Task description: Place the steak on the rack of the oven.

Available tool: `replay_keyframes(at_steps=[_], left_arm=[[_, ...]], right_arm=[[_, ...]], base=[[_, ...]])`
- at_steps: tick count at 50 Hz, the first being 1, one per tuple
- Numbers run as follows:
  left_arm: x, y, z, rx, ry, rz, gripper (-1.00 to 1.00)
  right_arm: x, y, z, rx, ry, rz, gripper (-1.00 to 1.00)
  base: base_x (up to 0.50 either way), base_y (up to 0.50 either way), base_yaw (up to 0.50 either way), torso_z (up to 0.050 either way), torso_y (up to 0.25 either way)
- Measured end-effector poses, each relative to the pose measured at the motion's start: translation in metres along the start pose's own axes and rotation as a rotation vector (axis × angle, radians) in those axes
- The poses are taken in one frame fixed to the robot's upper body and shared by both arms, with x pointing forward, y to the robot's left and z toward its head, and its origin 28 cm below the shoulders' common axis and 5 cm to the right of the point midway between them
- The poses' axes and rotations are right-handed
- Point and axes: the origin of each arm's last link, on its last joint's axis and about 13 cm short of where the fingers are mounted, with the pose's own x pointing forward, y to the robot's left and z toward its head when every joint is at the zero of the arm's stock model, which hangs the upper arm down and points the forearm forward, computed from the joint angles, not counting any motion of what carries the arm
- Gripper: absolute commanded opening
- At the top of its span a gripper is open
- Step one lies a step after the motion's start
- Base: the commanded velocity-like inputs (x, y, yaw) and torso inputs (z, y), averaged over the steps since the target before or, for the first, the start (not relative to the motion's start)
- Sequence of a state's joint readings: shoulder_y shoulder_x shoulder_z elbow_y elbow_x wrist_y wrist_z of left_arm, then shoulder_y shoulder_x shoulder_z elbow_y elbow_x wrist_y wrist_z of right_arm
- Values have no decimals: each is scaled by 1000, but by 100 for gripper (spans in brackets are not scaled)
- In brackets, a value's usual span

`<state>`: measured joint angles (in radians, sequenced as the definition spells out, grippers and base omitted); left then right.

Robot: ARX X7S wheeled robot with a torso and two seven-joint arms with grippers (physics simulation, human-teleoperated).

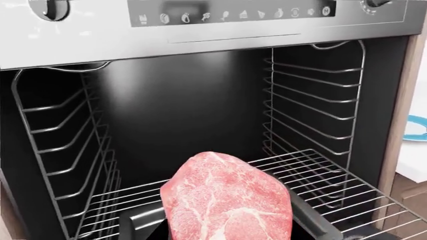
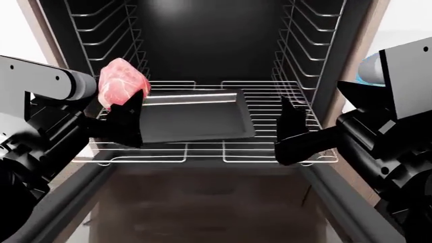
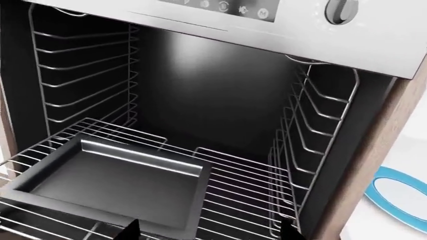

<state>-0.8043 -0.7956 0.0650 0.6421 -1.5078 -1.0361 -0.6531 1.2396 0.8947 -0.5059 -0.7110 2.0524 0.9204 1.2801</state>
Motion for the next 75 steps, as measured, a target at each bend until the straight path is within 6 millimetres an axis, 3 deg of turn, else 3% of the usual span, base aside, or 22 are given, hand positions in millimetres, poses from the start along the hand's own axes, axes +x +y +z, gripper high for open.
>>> replay_keyframes(at_steps=[18,75], left_arm=[[5,-1,0,2,17,-1,-100],[96,-14,-21,-4,204,-18,-100]], right_arm=[[-2,0,-1,-1,2,8,100],[-9,0,-12,9,-43,-29,100]], base=[[28,0,0,0,1],[0,0,0,0,1]])
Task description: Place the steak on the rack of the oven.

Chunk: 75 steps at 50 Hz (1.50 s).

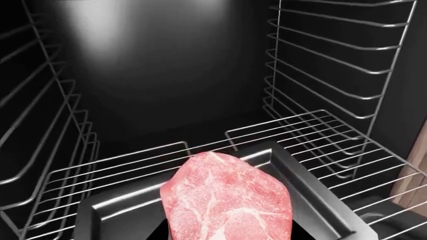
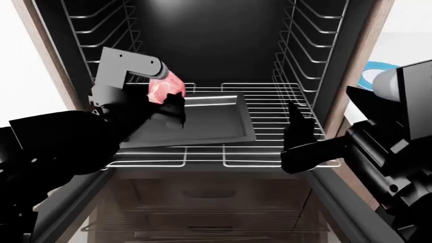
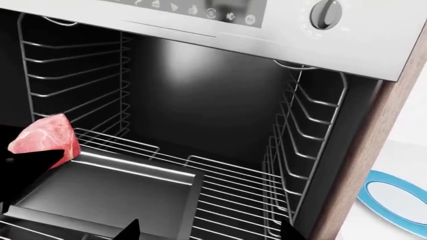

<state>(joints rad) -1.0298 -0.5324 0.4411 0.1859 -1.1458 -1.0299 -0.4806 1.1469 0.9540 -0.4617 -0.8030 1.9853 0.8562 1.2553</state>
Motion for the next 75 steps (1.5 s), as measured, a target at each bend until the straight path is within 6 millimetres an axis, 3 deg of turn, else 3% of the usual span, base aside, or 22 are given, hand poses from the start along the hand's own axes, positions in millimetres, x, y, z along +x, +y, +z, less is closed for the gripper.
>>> replay_keyframes(at_steps=[33,75], left_arm=[[59,2,-1,-36,126,29,-100],[97,6,-18,-7,237,81,-100]], right_arm=[[7,1,1,-1,17,16,100],[1,2,-3,4,14,12,100]], base=[[0,0,0,0,1],[0,0,0,0,0]])
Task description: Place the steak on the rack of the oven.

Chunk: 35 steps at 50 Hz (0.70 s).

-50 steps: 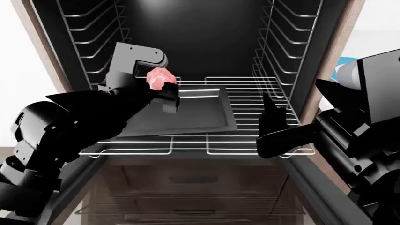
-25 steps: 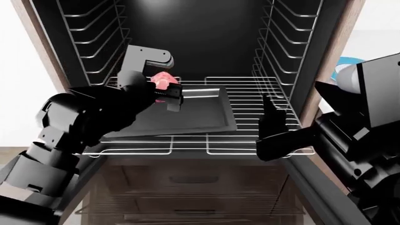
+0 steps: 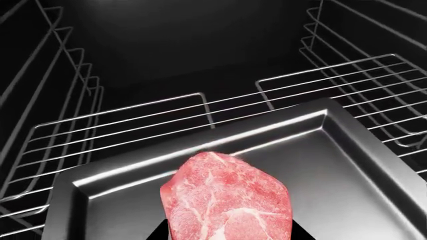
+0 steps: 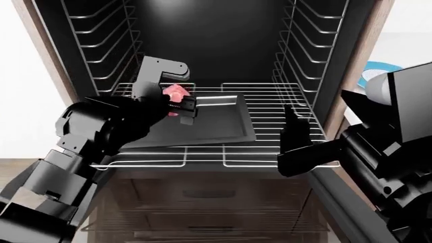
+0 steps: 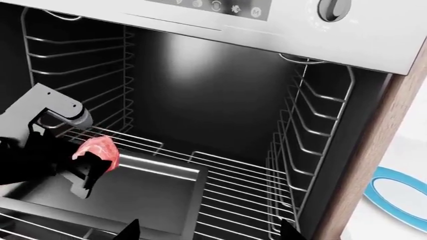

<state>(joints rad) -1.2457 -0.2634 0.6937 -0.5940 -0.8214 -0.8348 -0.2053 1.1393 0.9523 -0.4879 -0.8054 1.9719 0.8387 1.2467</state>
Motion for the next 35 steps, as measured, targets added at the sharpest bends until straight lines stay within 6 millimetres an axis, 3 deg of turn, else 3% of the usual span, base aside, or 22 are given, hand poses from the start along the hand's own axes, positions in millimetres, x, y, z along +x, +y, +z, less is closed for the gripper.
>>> replay_keyframes(at_steps=[26,27,35], left_arm=[[11,1,-12,17,50,5,-100],[11,1,-12,17,50,5,100],[11,1,-9,9,46,13,100]], right_arm=[[-1,1,-1,-2,-5,0,100],[-2,1,-1,-2,-5,-1,100],[-2,2,-2,-1,-7,0,100]], base=[[0,0,0,0,0],[0,0,0,0,0],[0,0,0,0,0]])
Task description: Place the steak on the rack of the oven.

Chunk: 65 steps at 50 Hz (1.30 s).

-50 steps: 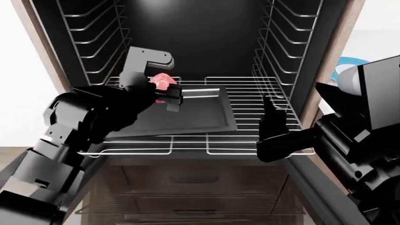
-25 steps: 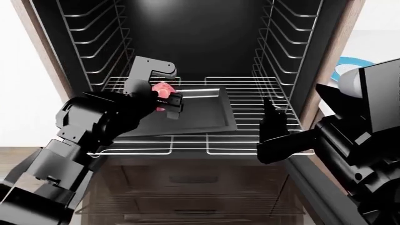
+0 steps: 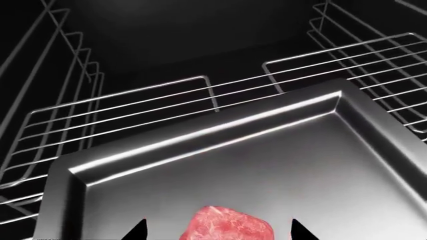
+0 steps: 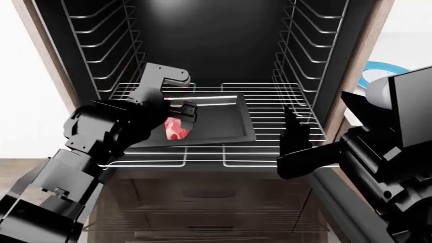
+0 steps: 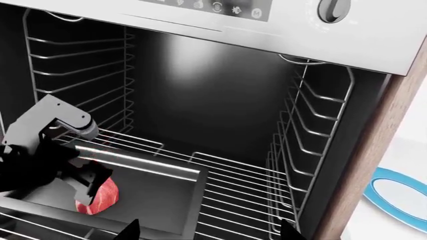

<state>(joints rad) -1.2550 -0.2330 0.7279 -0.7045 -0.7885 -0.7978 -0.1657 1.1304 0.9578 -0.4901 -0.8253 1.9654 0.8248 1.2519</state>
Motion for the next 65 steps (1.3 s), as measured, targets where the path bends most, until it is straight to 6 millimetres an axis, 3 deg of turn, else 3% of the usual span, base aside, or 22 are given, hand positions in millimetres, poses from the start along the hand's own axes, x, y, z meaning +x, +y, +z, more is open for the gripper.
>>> replay_keyframes(at_steps=[26,50,65], left_arm=[[-23,2,10,-20,-63,-18,100],[-73,5,0,-15,-148,-57,100],[-113,8,-17,0,-227,-107,100]], right_arm=[[-3,1,-1,2,-14,5,100],[-2,2,1,2,-43,33,100],[-6,5,2,0,-59,52,100]], base=[[0,0,0,0,0],[0,0,0,0,0],[0,0,0,0,0]])
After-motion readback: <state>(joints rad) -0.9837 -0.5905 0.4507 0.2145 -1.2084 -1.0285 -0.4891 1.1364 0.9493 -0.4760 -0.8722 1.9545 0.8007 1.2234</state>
